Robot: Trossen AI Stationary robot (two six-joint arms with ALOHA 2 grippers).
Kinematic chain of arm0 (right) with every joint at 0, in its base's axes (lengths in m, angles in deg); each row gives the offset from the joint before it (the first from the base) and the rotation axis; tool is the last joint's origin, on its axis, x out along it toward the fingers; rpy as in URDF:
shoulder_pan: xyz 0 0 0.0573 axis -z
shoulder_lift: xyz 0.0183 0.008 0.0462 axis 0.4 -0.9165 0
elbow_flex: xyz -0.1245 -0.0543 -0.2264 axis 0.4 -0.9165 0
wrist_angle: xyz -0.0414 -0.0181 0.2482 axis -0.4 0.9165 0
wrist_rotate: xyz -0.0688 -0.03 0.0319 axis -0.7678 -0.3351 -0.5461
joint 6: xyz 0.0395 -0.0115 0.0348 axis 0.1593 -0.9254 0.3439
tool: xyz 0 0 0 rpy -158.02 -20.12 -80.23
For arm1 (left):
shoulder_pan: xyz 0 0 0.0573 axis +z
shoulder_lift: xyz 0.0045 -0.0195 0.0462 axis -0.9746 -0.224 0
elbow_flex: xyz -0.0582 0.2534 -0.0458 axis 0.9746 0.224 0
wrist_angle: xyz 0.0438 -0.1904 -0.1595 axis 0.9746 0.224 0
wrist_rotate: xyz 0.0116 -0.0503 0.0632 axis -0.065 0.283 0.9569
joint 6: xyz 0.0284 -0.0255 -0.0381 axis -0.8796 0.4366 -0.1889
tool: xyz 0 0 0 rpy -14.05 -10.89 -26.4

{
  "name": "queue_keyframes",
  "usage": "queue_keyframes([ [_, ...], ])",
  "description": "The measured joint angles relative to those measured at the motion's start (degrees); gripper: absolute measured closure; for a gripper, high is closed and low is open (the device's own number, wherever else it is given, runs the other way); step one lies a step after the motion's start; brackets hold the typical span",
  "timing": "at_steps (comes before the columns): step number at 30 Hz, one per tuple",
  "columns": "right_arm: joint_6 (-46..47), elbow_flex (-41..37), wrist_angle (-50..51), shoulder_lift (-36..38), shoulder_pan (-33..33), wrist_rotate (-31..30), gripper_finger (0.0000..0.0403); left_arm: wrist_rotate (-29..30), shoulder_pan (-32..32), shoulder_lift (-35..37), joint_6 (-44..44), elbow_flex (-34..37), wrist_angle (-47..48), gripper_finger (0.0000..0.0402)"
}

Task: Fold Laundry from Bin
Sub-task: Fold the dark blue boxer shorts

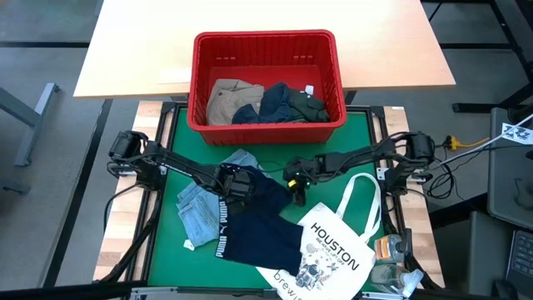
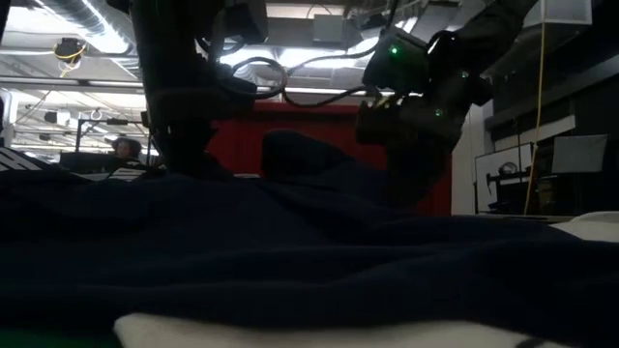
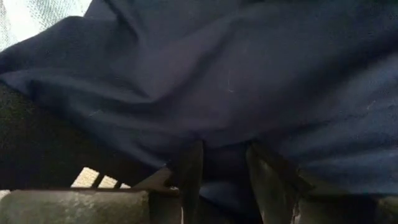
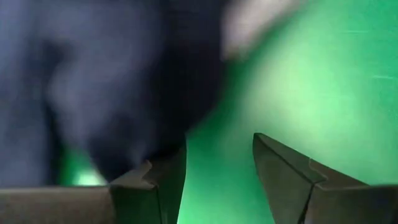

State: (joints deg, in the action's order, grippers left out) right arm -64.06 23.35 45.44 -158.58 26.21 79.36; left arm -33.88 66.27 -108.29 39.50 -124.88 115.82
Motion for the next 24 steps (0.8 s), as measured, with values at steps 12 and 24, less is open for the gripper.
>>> queue_keyframes([
  [12, 6.83, 0.00, -5.85, 6.29, -0.04, 10.94, 0.0217, -0.02, 0.00, 0.00, -0.09, 0.00, -0.33, 0.0278],
  [24, 6.75, 0.09, -8.40, 5.96, -5.18, 6.50, 0.0217, -0.02, -0.02, 0.00, -0.15, 0.00, -0.46, 0.0278],
])
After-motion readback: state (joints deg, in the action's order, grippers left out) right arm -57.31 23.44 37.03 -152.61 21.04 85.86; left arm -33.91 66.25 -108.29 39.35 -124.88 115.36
